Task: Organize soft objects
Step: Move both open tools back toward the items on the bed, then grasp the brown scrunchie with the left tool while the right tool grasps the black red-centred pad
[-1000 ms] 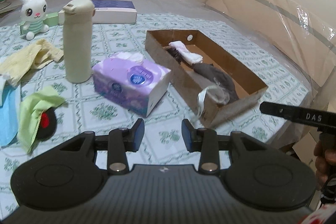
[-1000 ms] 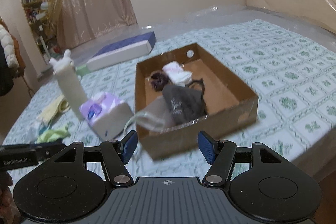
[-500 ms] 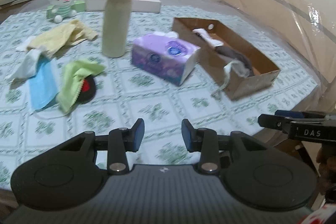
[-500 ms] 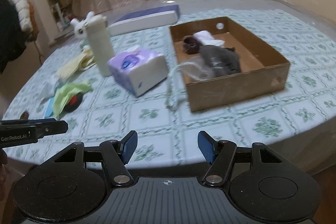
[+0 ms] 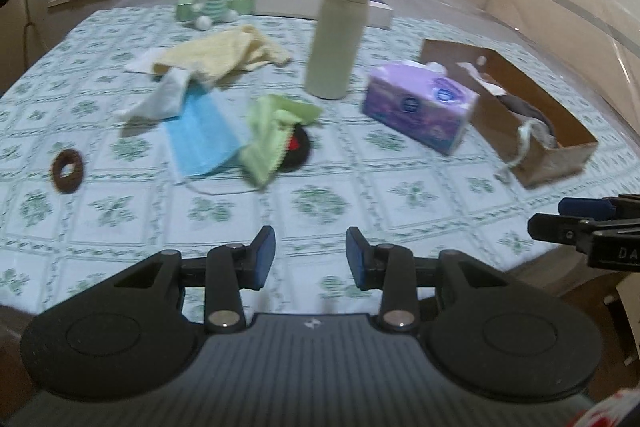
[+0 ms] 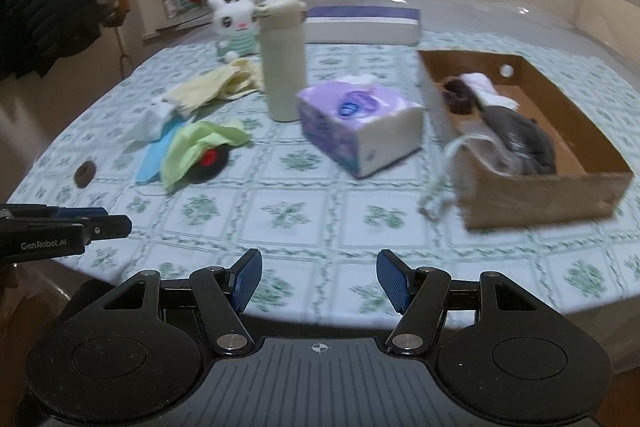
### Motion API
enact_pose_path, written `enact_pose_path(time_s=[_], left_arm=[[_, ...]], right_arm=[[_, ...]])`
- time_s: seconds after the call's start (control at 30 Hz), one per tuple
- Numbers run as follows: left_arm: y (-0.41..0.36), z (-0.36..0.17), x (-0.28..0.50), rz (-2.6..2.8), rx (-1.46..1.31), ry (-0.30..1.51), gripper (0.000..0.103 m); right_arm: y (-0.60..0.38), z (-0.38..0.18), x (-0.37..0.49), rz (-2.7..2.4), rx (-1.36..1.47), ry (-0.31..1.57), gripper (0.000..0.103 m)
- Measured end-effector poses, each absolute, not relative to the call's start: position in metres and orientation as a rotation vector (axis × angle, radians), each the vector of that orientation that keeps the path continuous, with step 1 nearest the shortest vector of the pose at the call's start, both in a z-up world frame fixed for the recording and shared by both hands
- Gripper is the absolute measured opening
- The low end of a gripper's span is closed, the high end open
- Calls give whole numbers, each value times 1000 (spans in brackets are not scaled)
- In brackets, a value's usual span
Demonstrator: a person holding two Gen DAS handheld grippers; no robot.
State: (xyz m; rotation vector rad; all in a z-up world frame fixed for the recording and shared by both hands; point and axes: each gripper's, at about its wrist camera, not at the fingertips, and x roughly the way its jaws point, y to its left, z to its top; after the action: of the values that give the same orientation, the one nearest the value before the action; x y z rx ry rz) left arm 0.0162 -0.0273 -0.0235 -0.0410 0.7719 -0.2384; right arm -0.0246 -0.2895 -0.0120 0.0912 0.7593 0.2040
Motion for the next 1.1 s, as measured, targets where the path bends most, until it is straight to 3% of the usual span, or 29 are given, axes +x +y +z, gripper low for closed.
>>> enact_pose_path(time_s=[1.1], left_arm=[[109,-30,45,32,-100,741,38]], right_arm=[[-156,-5,59,442,-98,720,64]])
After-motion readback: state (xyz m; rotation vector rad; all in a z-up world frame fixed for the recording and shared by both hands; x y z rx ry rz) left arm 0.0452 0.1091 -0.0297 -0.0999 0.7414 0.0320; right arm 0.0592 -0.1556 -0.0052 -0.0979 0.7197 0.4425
